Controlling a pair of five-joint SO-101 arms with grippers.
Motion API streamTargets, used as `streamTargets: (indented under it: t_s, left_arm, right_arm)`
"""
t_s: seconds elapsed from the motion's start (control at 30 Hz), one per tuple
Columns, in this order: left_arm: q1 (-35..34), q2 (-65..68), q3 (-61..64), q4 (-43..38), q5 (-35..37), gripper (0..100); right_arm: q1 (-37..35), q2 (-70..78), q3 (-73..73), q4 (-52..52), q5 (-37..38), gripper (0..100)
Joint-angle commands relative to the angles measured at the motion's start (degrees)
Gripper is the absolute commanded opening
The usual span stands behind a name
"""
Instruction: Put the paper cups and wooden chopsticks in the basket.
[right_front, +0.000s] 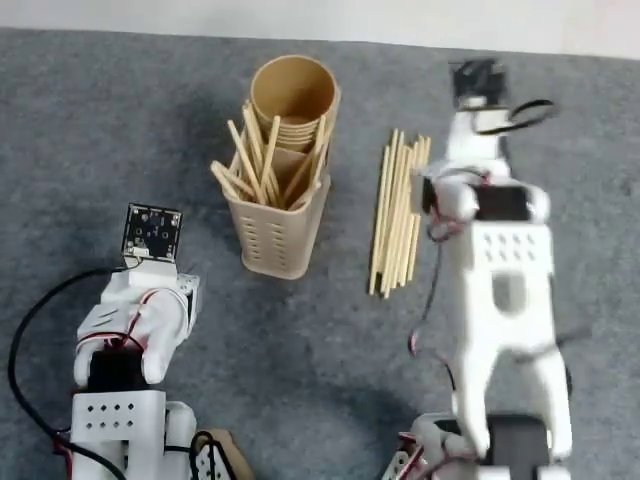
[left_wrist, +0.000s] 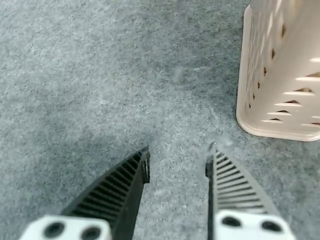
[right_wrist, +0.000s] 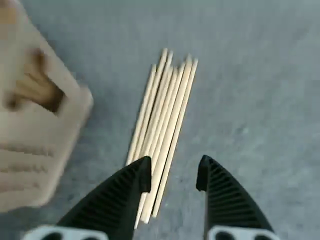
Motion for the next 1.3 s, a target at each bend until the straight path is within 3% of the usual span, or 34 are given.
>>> streamTargets:
  t_s: [0.0, 0.27, 0.67, 0.73, 0.87, 1.07, 1.27]
  left_arm:
    - [0.6, -0.4, -0.4, -0.3, 0.3, 21]
    - [0.7, -0.4, -0.4, -0.3, 0.3, 21]
    - [0.7, -0.4, -0.4, -0.2, 0.3, 21]
    - [0.7, -0.4, -0.4, -0.2, 0.3, 21]
    - [0.8, -0.4, -0.4, -0.2, 0.3, 21]
    - [0.8, -0.4, -0.4, -0.3, 0.3, 21]
    - [0.8, -0.4, -0.4, -0.3, 0.3, 21]
  right_arm:
    - [0.9, 9.4, 2.9, -8.0, 0.6, 15.9]
    - [1.1, 23.8, 3.8, -13.4, 0.7, 15.9]
    - [4.7, 29.5, 3.9, -13.8, 1.0, 15.9]
    - [4.7, 29.5, 4.0, -13.6, 1.0, 14.7]
    - [4.8, 29.3, 3.9, -13.4, 0.6, 0.0]
    - [4.8, 27.8, 3.7, -11.6, 0.6, 0.9]
    - [4.6, 15.7, 4.4, -11.2, -2.6, 0.5]
